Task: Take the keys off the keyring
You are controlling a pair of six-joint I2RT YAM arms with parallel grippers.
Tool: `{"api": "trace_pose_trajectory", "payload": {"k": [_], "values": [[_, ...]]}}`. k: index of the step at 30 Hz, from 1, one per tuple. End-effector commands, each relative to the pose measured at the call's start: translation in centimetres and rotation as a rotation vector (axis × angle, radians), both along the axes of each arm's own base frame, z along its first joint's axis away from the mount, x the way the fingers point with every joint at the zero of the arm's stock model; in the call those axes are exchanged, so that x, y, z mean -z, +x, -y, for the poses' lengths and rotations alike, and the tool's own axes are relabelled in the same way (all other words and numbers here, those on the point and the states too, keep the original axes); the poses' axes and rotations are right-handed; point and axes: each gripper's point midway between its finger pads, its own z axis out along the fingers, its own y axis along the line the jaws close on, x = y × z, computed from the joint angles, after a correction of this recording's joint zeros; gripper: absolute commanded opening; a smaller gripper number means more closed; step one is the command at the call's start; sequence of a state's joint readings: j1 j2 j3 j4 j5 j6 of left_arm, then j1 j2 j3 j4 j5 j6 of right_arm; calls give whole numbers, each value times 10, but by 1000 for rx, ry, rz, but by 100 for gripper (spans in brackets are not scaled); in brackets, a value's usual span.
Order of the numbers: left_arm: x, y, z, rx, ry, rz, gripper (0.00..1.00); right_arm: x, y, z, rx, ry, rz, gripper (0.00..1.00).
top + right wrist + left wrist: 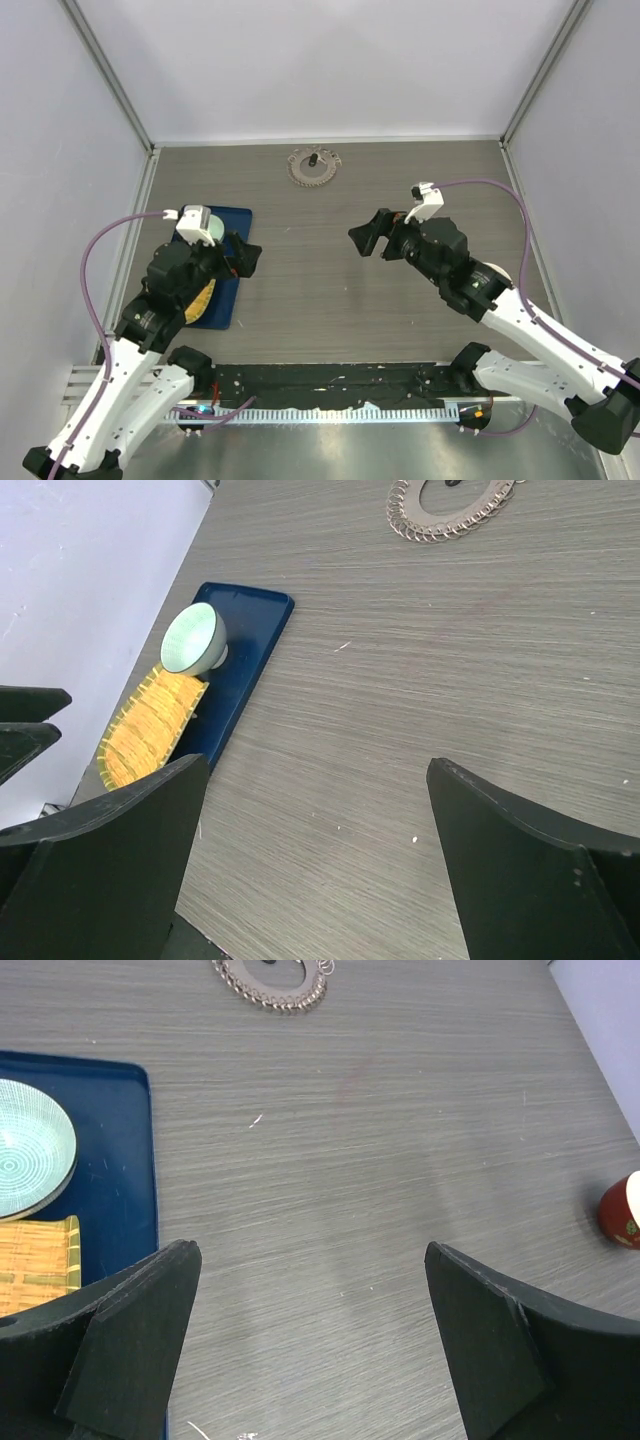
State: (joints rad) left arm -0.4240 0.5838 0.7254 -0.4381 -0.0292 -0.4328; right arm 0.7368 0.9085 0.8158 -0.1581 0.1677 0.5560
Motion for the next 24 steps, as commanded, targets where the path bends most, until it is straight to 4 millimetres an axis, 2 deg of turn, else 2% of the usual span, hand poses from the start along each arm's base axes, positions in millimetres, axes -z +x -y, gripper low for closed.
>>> {"api": "trace_pose_trajectory", "payload": {"k": [1, 13, 16, 17, 19, 20, 21, 24], "values": [[-28, 5, -2, -6, -13, 111, 100, -15, 3, 5, 32, 20, 33, 99], [-28, 6, -10, -39, 5, 126, 100, -4, 18, 1, 84, 10, -2, 100], [-28, 5, -8, -33, -2, 125, 100, 9, 39, 3, 135, -100, 17, 98], [-27, 5, -8, -31, -1, 124, 100, 28, 58, 12, 237, -176, -3, 97], [-28, 5, -8, -31, -2, 125, 100, 33, 84, 14, 315, -217, -15, 95], [-28, 5, -8, -33, -1, 124, 100, 37, 94, 8, 309, -231, -29, 94], [-29, 5, -9, -34, -2, 127, 100, 52, 119, -3, 310, -272, -61, 93], [-28, 3, -8, -30, -9, 126, 100, 68, 152, -22, 308, -317, -82, 83]]}}
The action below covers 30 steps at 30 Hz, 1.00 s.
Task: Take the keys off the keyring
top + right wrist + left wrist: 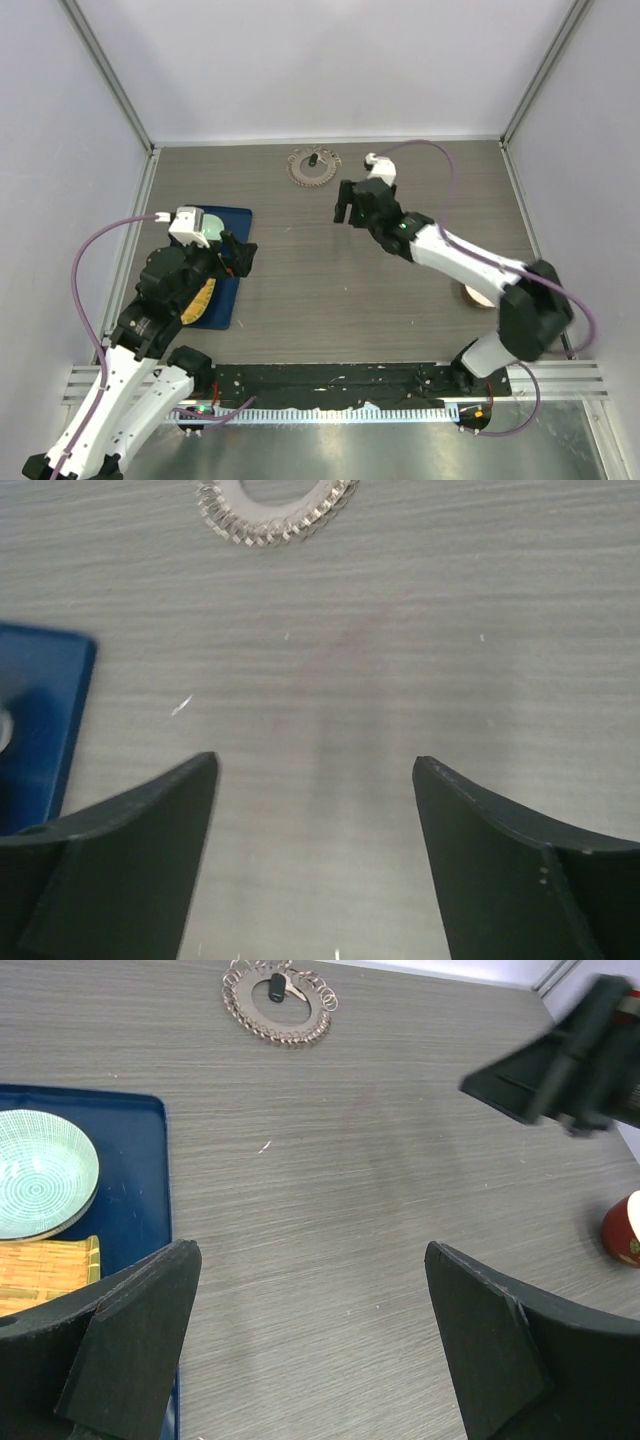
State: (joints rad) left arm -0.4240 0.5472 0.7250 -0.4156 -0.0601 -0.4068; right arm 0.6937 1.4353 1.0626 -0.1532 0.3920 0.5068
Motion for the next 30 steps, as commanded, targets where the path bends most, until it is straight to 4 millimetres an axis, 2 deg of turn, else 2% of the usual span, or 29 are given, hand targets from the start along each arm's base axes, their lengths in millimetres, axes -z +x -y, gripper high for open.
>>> {"api": "trace_pose_trajectory", "payload": {"k": [1, 2, 3, 4, 6, 7, 8, 10, 11, 13, 14, 17, 18, 20, 23, 24, 25, 27, 29, 30], "values": [[-15, 2, -1, -4, -20, 60, 100, 3, 73, -16, 80, -49, 45, 77], [-15, 1, -1, -2, -21, 62, 100, 3, 84, -20, 85, -41, 47, 73], [-14, 1, 0, 4, -22, 61, 100, -8, 99, -29, 70, -6, 68, 70], [-14, 0, 0, 5, -24, 61, 100, 15, 116, -25, 83, -31, 40, 67], [-15, -1, 1, 9, -29, 66, 100, 15, 141, -27, 93, -3, 66, 64], [-16, -1, 1, 9, -31, 67, 100, 35, 155, -21, 117, -3, 40, 61], [-16, -2, 1, 10, -32, 70, 100, 41, 164, -20, 124, 10, 35, 60], [-15, -2, 1, 13, -32, 65, 100, 40, 181, -22, 120, 60, 51, 59], [-15, -3, 2, 16, -36, 65, 100, 49, 193, -20, 129, 73, 62, 58], [-15, -3, 4, 25, -35, 62, 100, 54, 205, -20, 138, 85, 84, 58], [-14, -4, 5, 29, -35, 60, 100, 65, 214, -18, 147, 84, 86, 58], [-13, -3, 6, 29, -33, 56, 100, 65, 231, -20, 143, 108, 125, 57], [-12, -3, 6, 31, -31, 52, 100, 79, 237, -18, 148, 99, 118, 57], [-12, -3, 7, 33, -32, 45, 100, 75, 251, -16, 175, 112, 158, 56], [-13, -5, 8, 40, -38, 49, 100, 87, 272, -14, 196, 101, 165, 56], [-13, -5, 8, 37, -38, 52, 100, 77, 280, -19, 190, 116, 186, 56], [-14, -5, 7, 37, -40, 55, 100, 96, 282, -21, 188, 105, 157, 56], [-13, -5, 6, 30, -36, 52, 100, 96, 288, -27, 185, 127, 160, 56], [-12, -4, 4, 16, -40, 47, 100, 108, 291, -28, 200, 149, 143, 56], [-11, -4, 2, 3, -40, 42, 100, 107, 294, -26, 226, 160, 148, 55]]}}
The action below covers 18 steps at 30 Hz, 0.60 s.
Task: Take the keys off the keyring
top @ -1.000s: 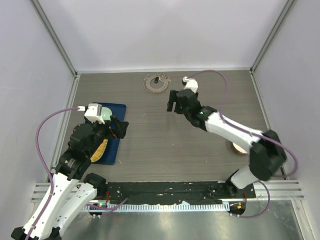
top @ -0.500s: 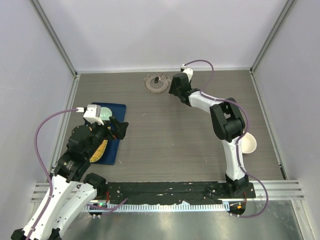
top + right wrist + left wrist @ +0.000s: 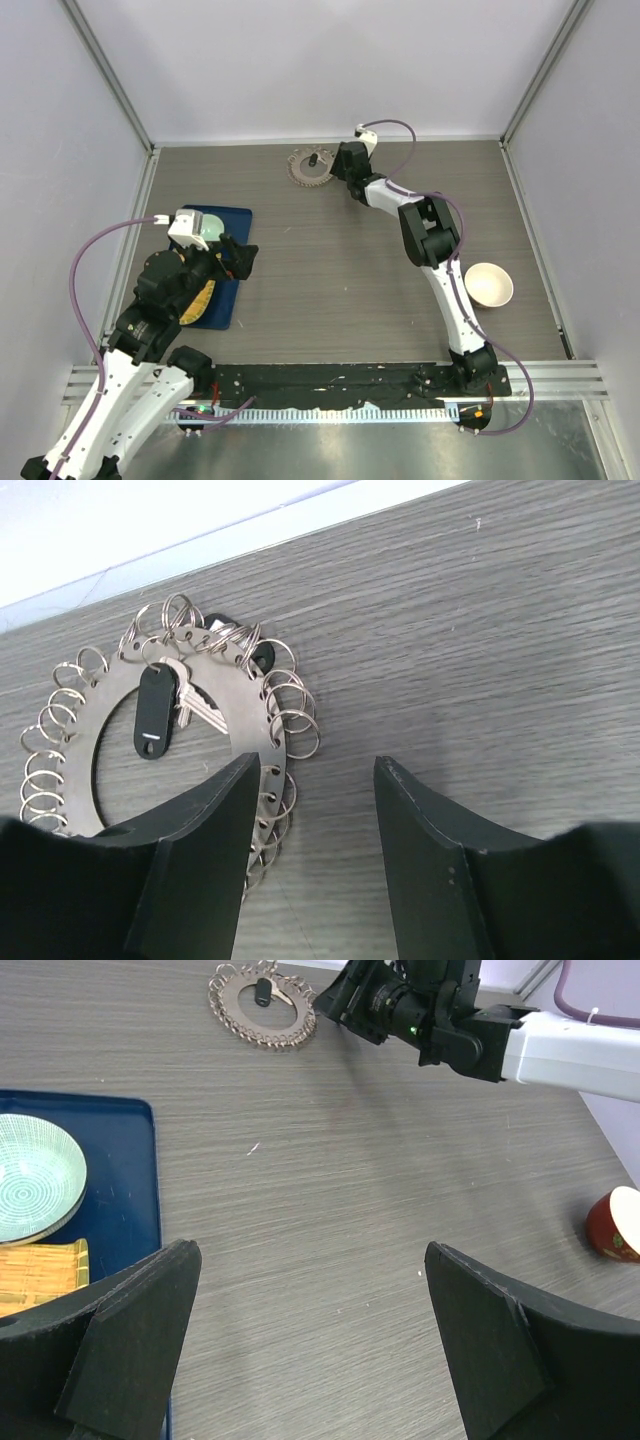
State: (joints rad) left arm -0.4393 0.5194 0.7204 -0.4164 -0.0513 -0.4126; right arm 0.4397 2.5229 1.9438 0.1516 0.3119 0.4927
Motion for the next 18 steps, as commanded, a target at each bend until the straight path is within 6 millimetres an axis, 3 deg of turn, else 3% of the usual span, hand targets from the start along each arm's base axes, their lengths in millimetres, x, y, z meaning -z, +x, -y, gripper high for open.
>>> {"api": "trace_pose_trajectory", "payload": {"k": [1, 4, 8, 9, 18], "values": [[-7, 2, -2, -23, -27, 23, 100, -22, 20, -3, 73, 101, 63, 55], [-9, 1, -1, -27, -53, 29, 100, -15, 22, -6, 104, 161, 39, 54], [-6, 2, 0, -38, -92, 34, 100, 4, 12, -32, 96, 173, -22, 53], [-5, 2, 0, -37, -81, 27, 100, -3, 13, -34, 102, 160, -13, 52], [-4, 3, -6, -68, -71, 26, 100, 7, -6, -17, 222, 37, -83, 40]]}}
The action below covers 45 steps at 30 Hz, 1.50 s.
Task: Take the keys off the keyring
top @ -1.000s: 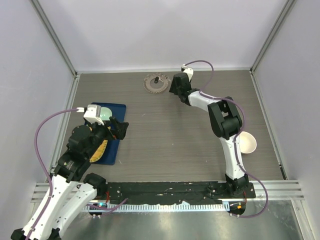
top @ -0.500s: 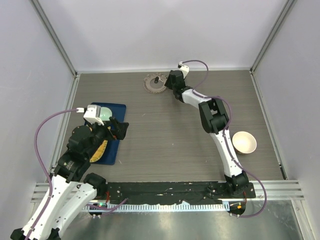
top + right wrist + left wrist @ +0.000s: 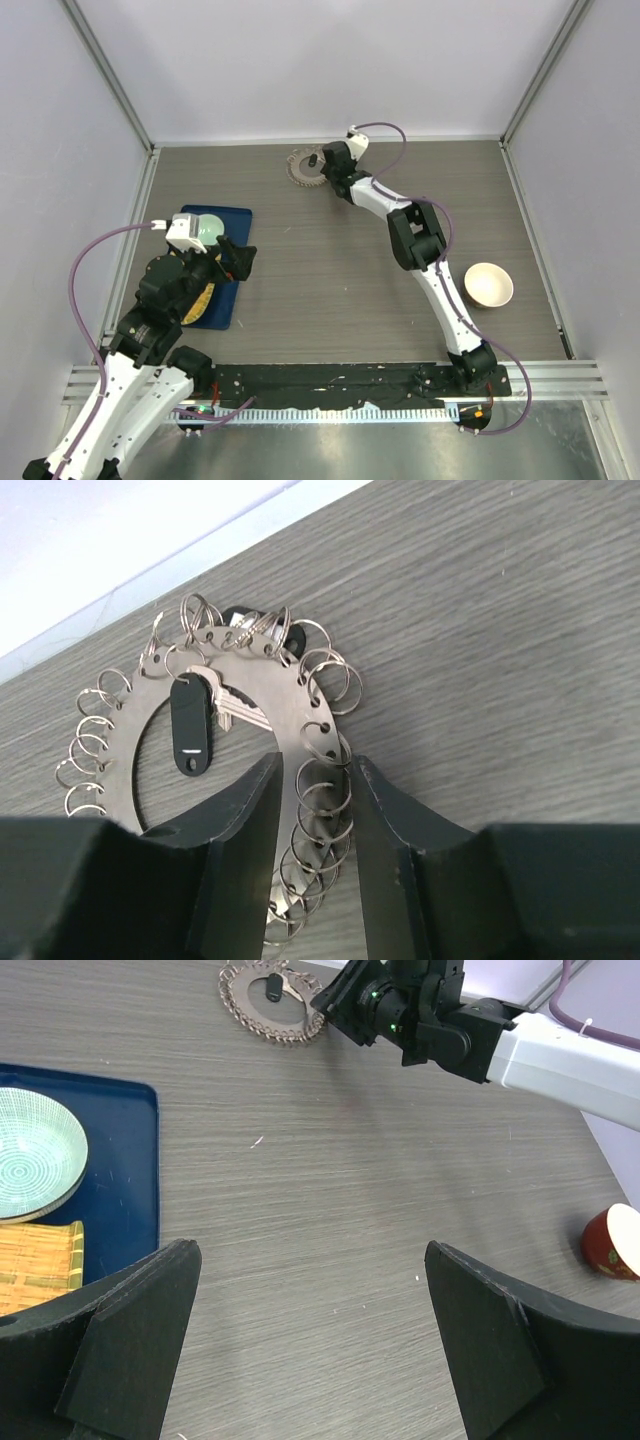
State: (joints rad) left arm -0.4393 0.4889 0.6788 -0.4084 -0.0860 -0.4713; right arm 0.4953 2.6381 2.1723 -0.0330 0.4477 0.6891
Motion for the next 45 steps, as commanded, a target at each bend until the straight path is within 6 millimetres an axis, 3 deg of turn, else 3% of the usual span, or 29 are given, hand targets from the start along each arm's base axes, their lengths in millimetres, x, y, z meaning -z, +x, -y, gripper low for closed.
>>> {"api": "trace_pose_trajectory", "payload": {"k": [1, 5, 9, 15, 16, 19, 20, 21, 22, 23, 24, 25, 26, 27, 28, 29, 31, 32, 34, 36, 39, 41, 43, 44, 45], "values": [[-13, 4, -3, -28, -23, 42, 100, 5, -14, 8, 60, -71, -65, 40], [-15, 3, -2, -24, -27, 53, 100, 11, -21, 0, -3, -107, -99, 31], [-14, 2, 0, -12, -30, 53, 99, 12, -32, 2, -43, -137, -133, 13], [-14, 3, 2, -3, -31, 55, 99, -28, -55, 1, -193, -137, -126, 4], [-14, 3, 3, 2, -31, 56, 98, -36, -65, -8, -267, -115, -129, 1], [-15, 3, 2, 2, -27, 54, 98, -50, -106, -7, -415, -121, -135, 1], [-14, 3, 2, 1, -25, 52, 97, -54, -129, 4, -447, -146, -146, 1], [-15, 2, 2, 2, -27, 54, 97, -56, -139, 8, -458, -149, -141, 1], [-16, 3, 3, 5, -30, 60, 97, -54, -152, 14, -469, -151, -152, 1], [-16, 2, 3, 6, -30, 63, 97, -35, -177, 25, -484, -159, -208, 1], [-16, 3, 3, 7, -31, 64, 97, -54, -189, 27, -499, -142, -178, 1], [-16, 3, 3, 7, -33, 66, 97, -55, -202, 30, -517, -130, -181, 1], [-16, 3, 4, 10, -32, 65, 97, -34, -231, 33, -576, -107, -241, 1], [-15, 3, 4, 12, -31, 64, 97, -52, -242, 32, -595, -78, -199, 1], [-15, 3, 5, 14, -33, 62, 97, -49, -256, 33, -610, -67, -213, 1], [-15, 3, 5, 19, -31, 60, 97, -31, -280, 39, -626, -59, -266, 1], [-14, 3, 6, 22, -31, 59, 97, -42, -304, 35, -653, -17, -258, 1], [-15, 3, 6, 19, -32, 62, 97, -37, -317, 35, -657, -3, -260, 1], [-16, 4, 5, 14, -28, 67, 97, -48, -337, 19, -673, 64, -233, 1], [-16, 4, 3, 4, -23, 70, 97, -45, -351, 11, -657, 96, -229, 1], [-15, 4, 2, 0, -22, 71, 97, -53, -381, -23, -707, 162, -227, 6], [-14, 5, 2, 0, -19, 69, 97, -60, -391, -41, -735, 170, -234, 16], [-14, 5, 2, 0, -18, 67, 97, -63, -399, -43, -765, 136, -281, 32], [-14, 5, 2, 0, -20, 67, 97, -78, -395, -46, -767, 122, -269, 35], [-13, 5, 2, 0, -18, 63, 97, -79, -399, -36, -778, 62, -284, 38]]}}
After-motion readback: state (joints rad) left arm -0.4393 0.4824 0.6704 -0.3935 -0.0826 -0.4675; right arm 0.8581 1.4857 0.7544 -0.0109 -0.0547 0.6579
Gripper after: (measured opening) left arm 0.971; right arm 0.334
